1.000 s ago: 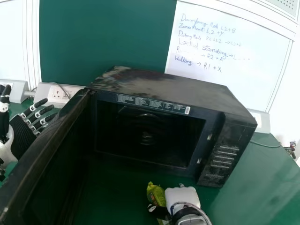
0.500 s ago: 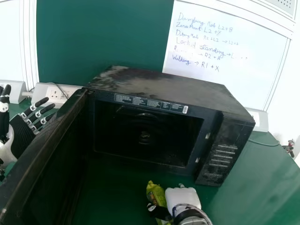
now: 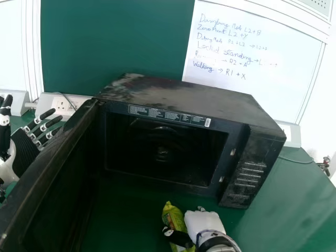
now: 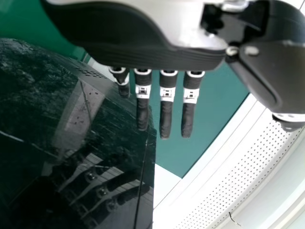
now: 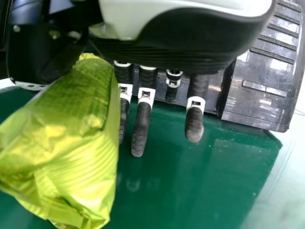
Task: Put biscuit inside oven
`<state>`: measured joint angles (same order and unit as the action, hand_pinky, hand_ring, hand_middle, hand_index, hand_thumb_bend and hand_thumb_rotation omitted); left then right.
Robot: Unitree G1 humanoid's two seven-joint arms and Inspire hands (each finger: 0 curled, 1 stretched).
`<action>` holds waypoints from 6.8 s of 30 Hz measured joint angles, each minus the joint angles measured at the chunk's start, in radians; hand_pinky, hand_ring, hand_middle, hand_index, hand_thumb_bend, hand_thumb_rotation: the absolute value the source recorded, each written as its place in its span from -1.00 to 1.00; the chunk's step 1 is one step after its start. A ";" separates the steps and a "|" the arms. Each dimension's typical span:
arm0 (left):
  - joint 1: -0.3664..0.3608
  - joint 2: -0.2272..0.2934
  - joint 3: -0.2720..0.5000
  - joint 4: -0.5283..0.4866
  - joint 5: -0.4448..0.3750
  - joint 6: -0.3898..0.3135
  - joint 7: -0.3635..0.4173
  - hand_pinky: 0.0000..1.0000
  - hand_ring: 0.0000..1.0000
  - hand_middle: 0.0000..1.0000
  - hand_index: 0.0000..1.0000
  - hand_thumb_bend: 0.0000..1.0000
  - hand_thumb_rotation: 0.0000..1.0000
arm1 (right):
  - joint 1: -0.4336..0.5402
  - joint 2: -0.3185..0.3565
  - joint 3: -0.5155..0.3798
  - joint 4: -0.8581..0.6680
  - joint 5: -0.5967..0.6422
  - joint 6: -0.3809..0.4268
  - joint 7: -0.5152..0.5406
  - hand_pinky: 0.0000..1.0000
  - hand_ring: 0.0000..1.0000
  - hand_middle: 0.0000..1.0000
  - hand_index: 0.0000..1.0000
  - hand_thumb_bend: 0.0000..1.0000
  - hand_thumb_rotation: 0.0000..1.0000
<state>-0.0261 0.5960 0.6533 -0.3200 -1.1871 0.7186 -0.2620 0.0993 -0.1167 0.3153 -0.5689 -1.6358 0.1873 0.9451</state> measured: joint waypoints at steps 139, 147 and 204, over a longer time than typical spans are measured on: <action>0.049 -0.038 -0.010 -0.081 -0.010 -0.033 0.045 1.00 0.98 0.87 0.87 -0.28 -0.58 | -0.840 -0.038 0.097 0.751 0.447 0.273 -0.332 -0.52 -0.18 0.02 -0.01 0.03 -1.00; 0.052 -0.034 -0.010 -0.080 -0.010 -0.035 0.029 1.00 1.00 0.93 0.93 -0.35 -0.60 | -0.840 -0.068 0.097 0.754 0.491 0.322 -0.326 -0.35 -0.21 -0.03 0.12 0.02 -1.00; 0.088 -0.033 -0.003 -0.121 -0.046 -0.046 0.080 1.00 1.00 0.90 0.94 -0.35 -0.60 | -1.036 -0.061 0.151 1.411 0.818 0.153 -0.865 -0.39 -0.20 0.03 0.04 0.03 -1.00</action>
<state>0.0620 0.5627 0.6500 -0.4407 -1.2333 0.6724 -0.1817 -0.9368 -0.1777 0.4665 0.8422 -0.8177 0.3400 0.0796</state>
